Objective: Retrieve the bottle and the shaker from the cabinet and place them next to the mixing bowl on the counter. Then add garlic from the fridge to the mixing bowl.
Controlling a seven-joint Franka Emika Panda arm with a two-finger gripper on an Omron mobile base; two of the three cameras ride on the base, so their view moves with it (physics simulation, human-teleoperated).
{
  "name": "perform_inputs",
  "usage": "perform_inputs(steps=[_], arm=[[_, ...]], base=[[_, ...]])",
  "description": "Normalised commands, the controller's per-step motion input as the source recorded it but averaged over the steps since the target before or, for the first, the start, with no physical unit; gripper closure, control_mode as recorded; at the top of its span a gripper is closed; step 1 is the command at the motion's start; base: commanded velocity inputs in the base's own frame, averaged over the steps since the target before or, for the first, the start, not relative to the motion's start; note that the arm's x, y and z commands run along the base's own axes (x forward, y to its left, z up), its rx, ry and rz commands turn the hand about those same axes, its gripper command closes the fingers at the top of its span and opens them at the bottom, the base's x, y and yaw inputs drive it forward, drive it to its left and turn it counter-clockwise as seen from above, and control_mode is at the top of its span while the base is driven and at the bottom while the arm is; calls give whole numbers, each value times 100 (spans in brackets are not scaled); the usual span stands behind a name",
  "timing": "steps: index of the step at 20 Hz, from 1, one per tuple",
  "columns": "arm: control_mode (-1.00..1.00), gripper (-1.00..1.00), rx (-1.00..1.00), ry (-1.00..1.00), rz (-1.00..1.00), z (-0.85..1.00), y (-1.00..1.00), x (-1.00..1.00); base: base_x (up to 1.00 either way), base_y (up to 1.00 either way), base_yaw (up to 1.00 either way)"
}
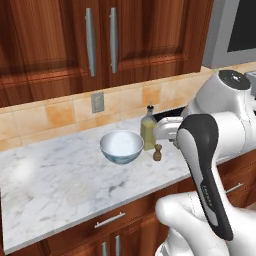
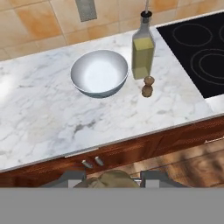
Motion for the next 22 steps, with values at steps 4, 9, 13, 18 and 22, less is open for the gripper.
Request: perform_inputs(steps=[4,9,13,18,22], arm=[[-100,100,0,0,0,-80,54,17],[-100,100,0,1,0,-49,36,46],[-100,100,-2,8,0,-14,1,79],[-100,100,-2,3,0,-1,3,86],[-100,100,-1,0,0,0,7,72]], base=[[0,0,0],[0,0,0],[0,0,0],[0,0,0],[0,0,0]])
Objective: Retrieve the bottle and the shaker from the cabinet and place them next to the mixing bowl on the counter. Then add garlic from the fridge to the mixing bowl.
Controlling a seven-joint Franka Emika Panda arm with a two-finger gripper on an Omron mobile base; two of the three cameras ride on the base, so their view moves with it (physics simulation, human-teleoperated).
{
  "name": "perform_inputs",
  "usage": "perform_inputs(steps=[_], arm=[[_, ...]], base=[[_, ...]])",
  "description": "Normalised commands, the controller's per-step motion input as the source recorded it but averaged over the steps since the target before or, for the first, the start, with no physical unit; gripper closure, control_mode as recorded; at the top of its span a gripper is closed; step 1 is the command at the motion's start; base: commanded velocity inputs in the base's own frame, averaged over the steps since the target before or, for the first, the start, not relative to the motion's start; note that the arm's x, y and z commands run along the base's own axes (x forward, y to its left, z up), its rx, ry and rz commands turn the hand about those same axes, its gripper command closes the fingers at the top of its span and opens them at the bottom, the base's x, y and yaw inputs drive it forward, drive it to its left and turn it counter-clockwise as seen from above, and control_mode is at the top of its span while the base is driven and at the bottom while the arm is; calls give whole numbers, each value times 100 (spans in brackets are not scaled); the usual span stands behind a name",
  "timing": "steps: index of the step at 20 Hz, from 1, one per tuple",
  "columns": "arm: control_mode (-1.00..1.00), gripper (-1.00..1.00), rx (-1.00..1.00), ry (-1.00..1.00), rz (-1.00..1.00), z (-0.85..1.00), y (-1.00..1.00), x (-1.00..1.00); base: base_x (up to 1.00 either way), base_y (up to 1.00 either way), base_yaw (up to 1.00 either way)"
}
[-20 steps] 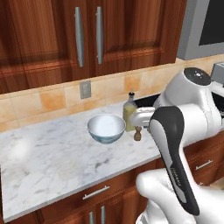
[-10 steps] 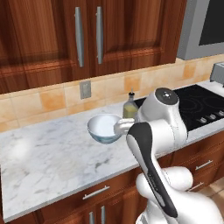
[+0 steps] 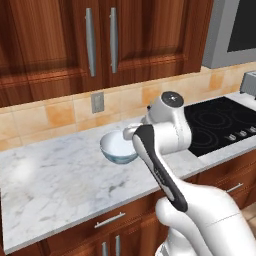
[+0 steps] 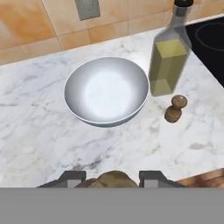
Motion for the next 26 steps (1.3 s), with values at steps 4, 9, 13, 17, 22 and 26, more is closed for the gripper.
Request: perform_inputs(steps=[4,9,13,17,22,26], arm=[[-100,100,0,0,-1,-1,6,43],[-100,100,0,0,-4,-8,2,32],[-100,100,0,0,-11,-18,1,28],[-100,100,0,1,-9,-37,0,22],[-100,100,0,1,-4,-34,0,14],[-100,100,0,1,0,-27,2,11]], base=[[0,0,0],[0,0,0],[0,0,0],[0,0,0],[0,0,0],[0,0,0]])
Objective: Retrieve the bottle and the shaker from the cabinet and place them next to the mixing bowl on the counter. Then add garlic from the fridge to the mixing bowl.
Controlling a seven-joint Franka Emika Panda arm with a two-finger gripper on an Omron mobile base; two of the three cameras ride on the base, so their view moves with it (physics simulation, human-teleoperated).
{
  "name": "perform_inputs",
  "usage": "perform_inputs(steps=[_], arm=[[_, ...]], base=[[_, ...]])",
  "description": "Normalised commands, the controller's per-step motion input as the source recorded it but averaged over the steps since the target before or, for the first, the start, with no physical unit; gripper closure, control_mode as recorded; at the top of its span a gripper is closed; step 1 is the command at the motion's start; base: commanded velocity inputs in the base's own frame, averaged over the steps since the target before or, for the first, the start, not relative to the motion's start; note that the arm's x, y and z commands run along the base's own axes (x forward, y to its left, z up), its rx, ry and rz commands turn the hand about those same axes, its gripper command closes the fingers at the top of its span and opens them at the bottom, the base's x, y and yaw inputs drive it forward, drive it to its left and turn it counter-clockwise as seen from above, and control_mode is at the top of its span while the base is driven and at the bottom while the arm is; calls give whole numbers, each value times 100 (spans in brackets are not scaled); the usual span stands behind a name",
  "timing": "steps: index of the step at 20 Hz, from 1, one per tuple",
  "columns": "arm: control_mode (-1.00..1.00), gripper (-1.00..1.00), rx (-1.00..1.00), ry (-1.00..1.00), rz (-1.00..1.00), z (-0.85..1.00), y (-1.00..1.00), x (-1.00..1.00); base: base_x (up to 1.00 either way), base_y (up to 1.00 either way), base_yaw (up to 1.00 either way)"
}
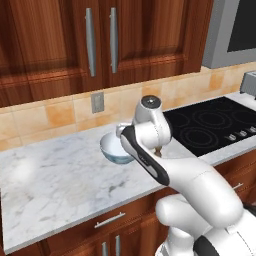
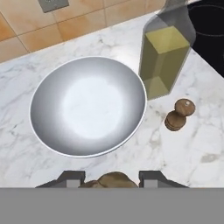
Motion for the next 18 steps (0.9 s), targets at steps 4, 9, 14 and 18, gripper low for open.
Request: perform_inputs(steps=[4,9,14,18], arm=[[-100,100,0,0,0,-22,3,10],[-100,100,0,4,0,-8,11,3],[-100,100,0,14,3,0,18,4],[-100,100,0,9,6,-1,2,9]], base=[[0,0,0],[0,0,0],[0,0,0],[0,0,0]])
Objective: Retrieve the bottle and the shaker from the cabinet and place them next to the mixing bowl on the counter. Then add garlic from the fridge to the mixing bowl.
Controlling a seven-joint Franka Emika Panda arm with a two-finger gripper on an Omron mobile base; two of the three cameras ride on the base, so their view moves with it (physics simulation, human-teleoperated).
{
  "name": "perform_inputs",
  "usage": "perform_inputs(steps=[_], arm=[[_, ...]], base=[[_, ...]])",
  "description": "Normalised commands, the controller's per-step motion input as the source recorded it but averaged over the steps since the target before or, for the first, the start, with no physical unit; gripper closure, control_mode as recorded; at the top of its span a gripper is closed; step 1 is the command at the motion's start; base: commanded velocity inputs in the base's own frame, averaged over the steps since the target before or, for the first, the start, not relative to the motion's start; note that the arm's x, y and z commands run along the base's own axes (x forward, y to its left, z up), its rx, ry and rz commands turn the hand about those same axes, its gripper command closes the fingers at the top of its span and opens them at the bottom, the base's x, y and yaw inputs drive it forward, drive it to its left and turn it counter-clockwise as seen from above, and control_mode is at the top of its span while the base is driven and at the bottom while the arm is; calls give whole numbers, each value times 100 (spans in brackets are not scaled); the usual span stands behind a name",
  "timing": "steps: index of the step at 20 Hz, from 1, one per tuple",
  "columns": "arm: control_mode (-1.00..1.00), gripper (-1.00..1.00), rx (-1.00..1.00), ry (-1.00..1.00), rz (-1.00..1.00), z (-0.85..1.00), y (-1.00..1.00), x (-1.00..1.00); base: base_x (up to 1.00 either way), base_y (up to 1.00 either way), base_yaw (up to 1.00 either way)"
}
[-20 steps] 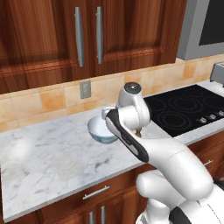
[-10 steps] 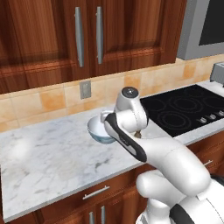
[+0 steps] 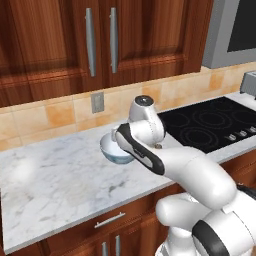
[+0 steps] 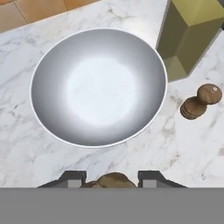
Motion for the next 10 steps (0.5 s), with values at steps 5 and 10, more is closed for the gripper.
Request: perform_inputs(steps=[5,10], arm=[[-100,100,0,0,1,0,0,16],[-100,100,0,0,0,-12,0,22]], base=[[0,0,0],[0,0,0]])
